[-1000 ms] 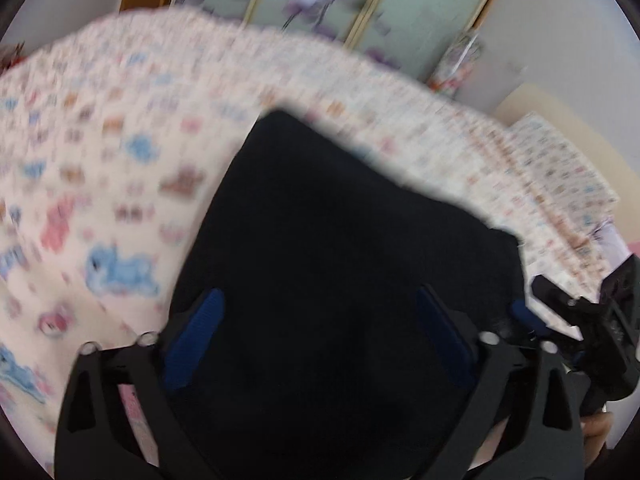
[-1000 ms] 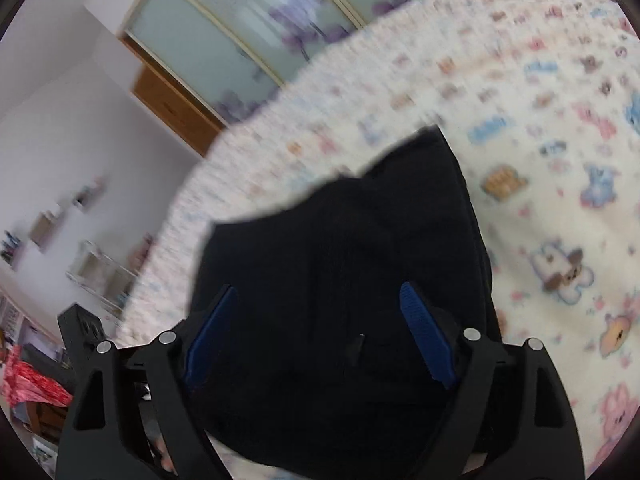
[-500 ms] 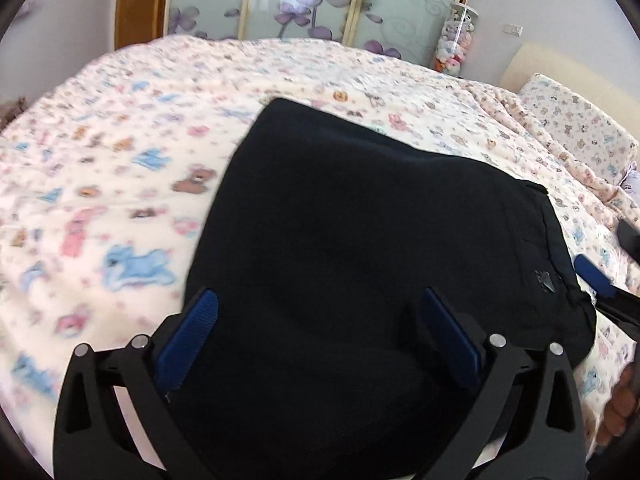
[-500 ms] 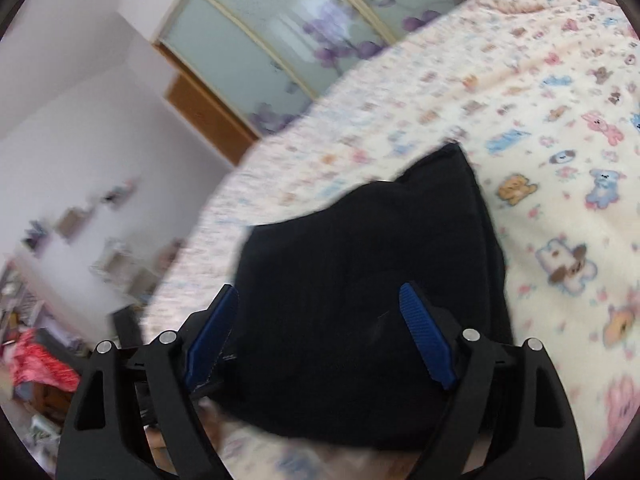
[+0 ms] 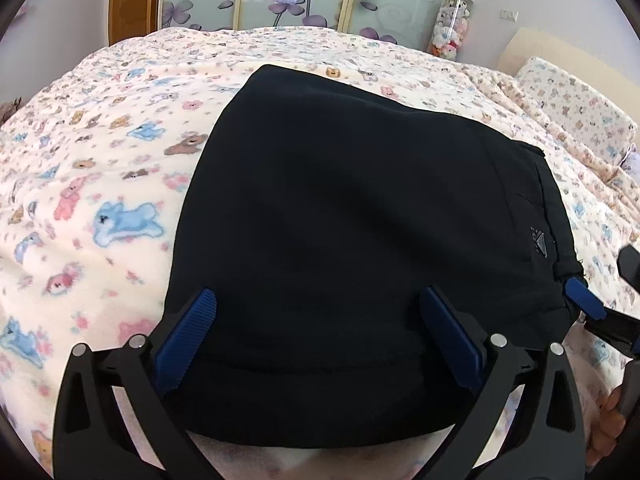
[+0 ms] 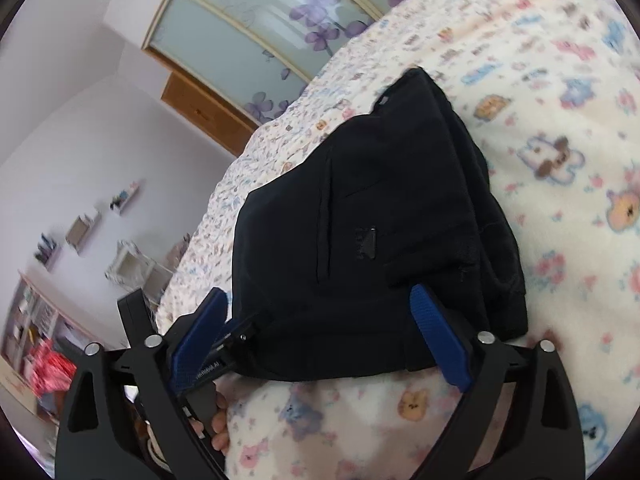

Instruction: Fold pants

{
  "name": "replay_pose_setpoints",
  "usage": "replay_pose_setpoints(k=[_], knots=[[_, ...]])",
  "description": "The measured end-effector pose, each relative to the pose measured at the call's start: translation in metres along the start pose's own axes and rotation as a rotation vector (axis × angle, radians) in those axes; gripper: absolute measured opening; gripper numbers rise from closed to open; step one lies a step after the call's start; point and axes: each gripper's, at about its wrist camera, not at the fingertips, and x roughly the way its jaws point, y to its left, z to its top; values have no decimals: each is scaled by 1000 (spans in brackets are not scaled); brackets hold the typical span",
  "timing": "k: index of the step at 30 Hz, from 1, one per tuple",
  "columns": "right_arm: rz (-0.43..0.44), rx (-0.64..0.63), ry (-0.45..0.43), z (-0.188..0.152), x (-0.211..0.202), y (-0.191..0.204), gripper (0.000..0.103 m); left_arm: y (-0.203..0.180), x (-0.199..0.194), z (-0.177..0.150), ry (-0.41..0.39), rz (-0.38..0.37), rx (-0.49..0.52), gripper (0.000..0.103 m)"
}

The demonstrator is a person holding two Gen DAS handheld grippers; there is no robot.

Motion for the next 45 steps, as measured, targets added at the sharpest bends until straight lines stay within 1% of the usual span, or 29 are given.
replay_pose_setpoints(k=[3,5,6,7,9,12,16,18,19,21,23,25,28,31,35,40,45], knots=[[-21,8,-18,-3,-10,9,100,0,-3,0,-2,0,1,101],[-75,-13,-40,-8,-25,23,100,-1,-14,-3,-10,6,2,101],[-118,-59,-55,-12,-33,35,101,-1,-21,-5,-24,7,7,101],[-144,-97,-67,-16,-39,43,101,-1,-29,-9,-49,13,10,101],[-223,-173,-94,-28,-50,61,102,-3,-51,-20,-105,35,18,101],[-362,-287,-147,-52,-62,85,102,-6,-74,-38,-135,71,30,101],[-442,-374,-207,-77,-67,100,102,-5,-95,-65,-154,108,11,101],[-473,-423,-230,-90,-65,105,102,0,-104,-79,-162,105,-22,101],[-489,-441,-237,-94,-62,107,102,5,-105,-82,-160,97,-37,101],[-508,-470,-237,-103,-62,109,102,11,-110,-93,-149,80,-78,101],[-524,-478,-227,-111,-59,111,102,12,-114,-103,-147,72,-92,101],[-545,-486,-233,-119,-60,111,102,11,-117,-110,-164,86,-84,101],[-582,-538,-262,-133,-61,115,102,9,-124,-117,-184,114,-78,101],[-601,-557,-301,-136,-63,120,102,4,-130,-118,-218,126,-60,101],[-612,-544,-308,-135,-64,118,102,-3,-128,-118,-209,160,-29,101],[-607,-502,-298,-132,-63,111,102,-8,-126,-118,-203,149,-3,101],[-613,-483,-292,-130,-62,107,102,-8,-124,-118,-191,142,1,101]])
